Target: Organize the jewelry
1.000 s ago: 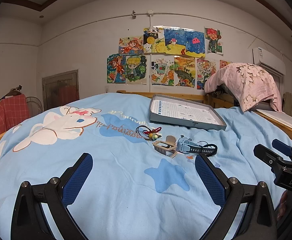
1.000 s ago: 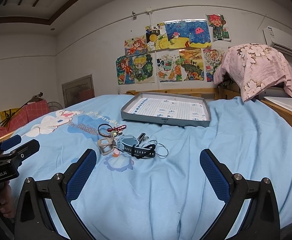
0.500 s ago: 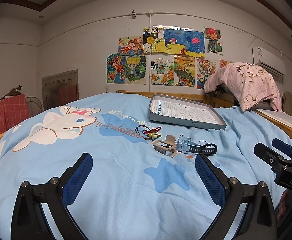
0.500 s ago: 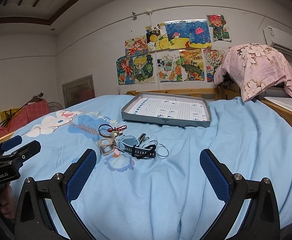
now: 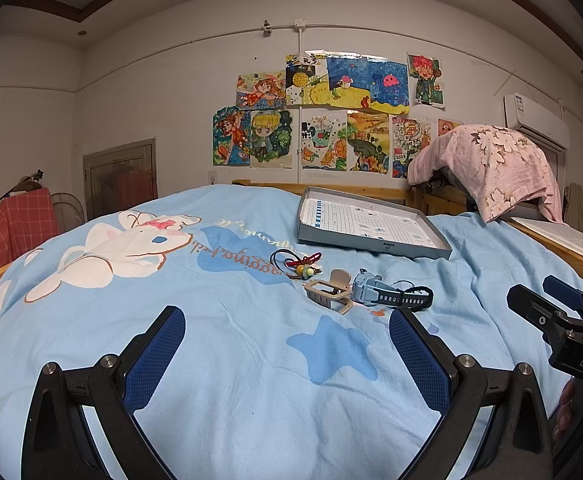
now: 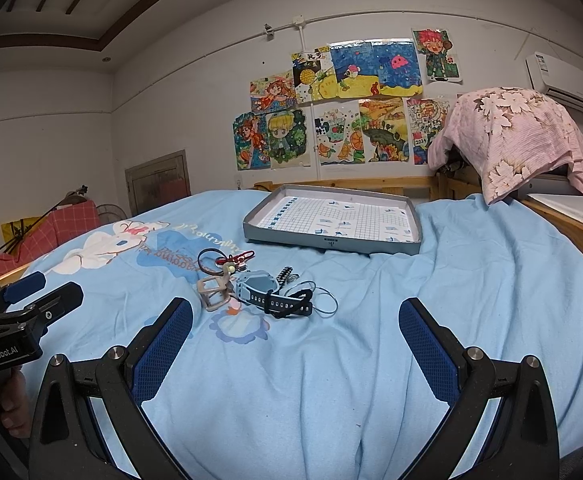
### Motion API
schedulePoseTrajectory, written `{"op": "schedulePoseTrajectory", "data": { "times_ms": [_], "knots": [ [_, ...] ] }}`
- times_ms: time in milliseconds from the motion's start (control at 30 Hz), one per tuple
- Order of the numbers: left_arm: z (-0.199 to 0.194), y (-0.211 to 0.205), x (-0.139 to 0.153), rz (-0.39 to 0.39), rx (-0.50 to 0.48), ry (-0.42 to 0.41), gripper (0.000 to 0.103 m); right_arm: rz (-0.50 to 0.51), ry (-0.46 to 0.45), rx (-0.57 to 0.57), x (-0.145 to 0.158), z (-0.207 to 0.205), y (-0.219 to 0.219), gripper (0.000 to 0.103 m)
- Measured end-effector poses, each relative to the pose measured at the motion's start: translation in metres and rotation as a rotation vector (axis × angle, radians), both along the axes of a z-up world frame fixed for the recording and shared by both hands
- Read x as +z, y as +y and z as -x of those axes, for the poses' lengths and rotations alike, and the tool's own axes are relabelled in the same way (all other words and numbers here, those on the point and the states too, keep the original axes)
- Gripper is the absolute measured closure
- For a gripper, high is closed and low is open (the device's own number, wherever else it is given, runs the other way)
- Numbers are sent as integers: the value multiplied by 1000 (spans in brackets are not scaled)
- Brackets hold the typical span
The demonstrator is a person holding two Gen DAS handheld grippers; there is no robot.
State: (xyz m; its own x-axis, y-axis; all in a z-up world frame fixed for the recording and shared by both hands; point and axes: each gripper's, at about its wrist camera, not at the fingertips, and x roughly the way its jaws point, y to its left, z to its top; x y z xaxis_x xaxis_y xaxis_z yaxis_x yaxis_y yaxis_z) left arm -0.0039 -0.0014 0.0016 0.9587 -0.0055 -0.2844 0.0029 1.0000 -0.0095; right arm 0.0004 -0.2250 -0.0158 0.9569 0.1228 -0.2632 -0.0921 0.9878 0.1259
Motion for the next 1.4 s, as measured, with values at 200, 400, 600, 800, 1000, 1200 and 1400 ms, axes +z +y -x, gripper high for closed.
{"op": "schedulePoseTrajectory", "data": {
  "times_ms": [200, 400, 600, 800, 1000, 1200, 1400],
  "knots": [
    [1, -1, 0, -1, 1, 1, 0, -1, -1, 0, 0, 0, 0, 2],
    [1, -1, 0, -1, 0, 2, 0, 0, 0, -1, 0, 0, 0, 2],
    [-2, -2, -6, -2, -1, 12, 0, 1, 4, 2, 0, 0, 1, 2],
    [-13, 8, -6, 65, -16, 53, 0, -34, 47, 31, 4, -8, -3, 2],
    [-53, 28, 0, 194, -55, 131, 0, -23, 91, 55, 13, -31, -17, 2],
    [-95, 28, 4, 219, -90, 185, 0, -15, 95, 85, 27, -68, -32, 2],
    [-144, 20, 5, 209, -157, 255, 11, -51, 102, 129, 30, -116, -37, 2]
  ]
}}
